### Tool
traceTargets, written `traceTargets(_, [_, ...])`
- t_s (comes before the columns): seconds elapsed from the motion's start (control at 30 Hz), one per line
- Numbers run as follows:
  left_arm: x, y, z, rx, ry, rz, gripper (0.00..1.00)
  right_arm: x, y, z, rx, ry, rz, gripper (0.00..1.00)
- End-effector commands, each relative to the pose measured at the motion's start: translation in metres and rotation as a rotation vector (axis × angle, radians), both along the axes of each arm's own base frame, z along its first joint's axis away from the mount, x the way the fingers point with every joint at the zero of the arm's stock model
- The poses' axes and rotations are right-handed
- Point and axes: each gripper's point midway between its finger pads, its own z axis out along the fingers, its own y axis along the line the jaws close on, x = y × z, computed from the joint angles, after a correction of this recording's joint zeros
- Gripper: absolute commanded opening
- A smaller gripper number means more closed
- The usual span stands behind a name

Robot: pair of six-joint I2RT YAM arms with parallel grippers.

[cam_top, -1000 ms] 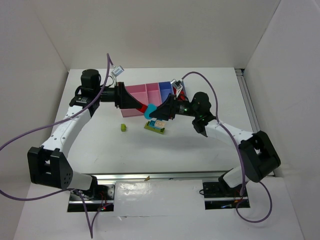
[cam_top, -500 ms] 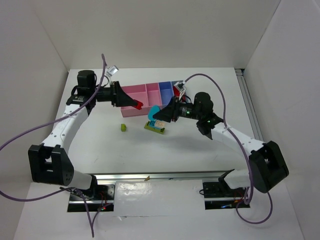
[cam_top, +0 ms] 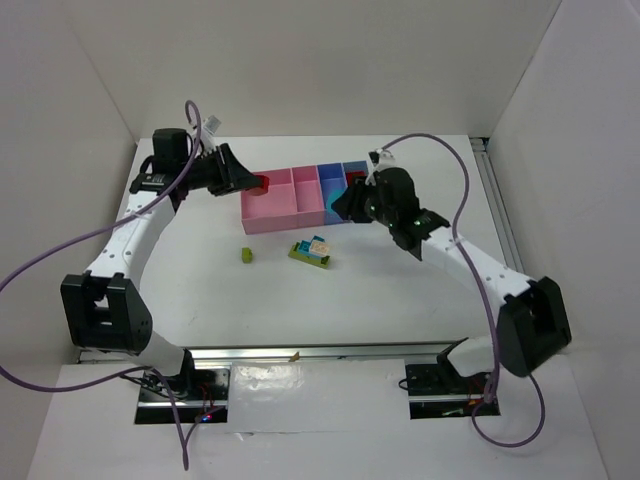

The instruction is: Sort the legos into containers by color

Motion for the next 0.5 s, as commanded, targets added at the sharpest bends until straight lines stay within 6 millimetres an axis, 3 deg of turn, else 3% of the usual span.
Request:
traceTargets(0.0, [0.019,0.016,0.010,0.087,-0.019,0.153,0.00,0.039,0.001,-0.006,-0.108,-0.001,-0.097,0.14])
traceTargets(0.13, [0.022,0.022,0.027,0.110,-0.031,0.195,0.00,0.070,0.032,-0.015,-0.117,0.004,-0.045,0.14])
traceTargets(0.17, [0.024,0.022,0.035,0.107,-0.051,0.196,0.00,0.078,0.047,-0.001,-0.097,-0.029,-0.010,0.14])
traceTargets(0.2, [0.024,0.022,0.039,0.105,-0.060,0.196,0.00,0.088,0.055,-0.022,-0.114,0.006,0.001,0.14])
traceTargets(0.37, [0.024,0.012,0.060,0.089,-0.113,0.108,0.00,0.113,0.102,-0.041,-0.121,0.014,0.082,0.14])
traceTargets(0.4, [0.026,0.012,0.058,0.090,-0.104,0.108,0.00,0.125,0.112,-0.045,-0.115,0.012,0.090,0.14])
traceTargets(0.47, [0.026,0.011,0.058,0.087,-0.093,0.099,0.00,0.128,0.126,-0.052,-0.117,0.017,0.126,0.15])
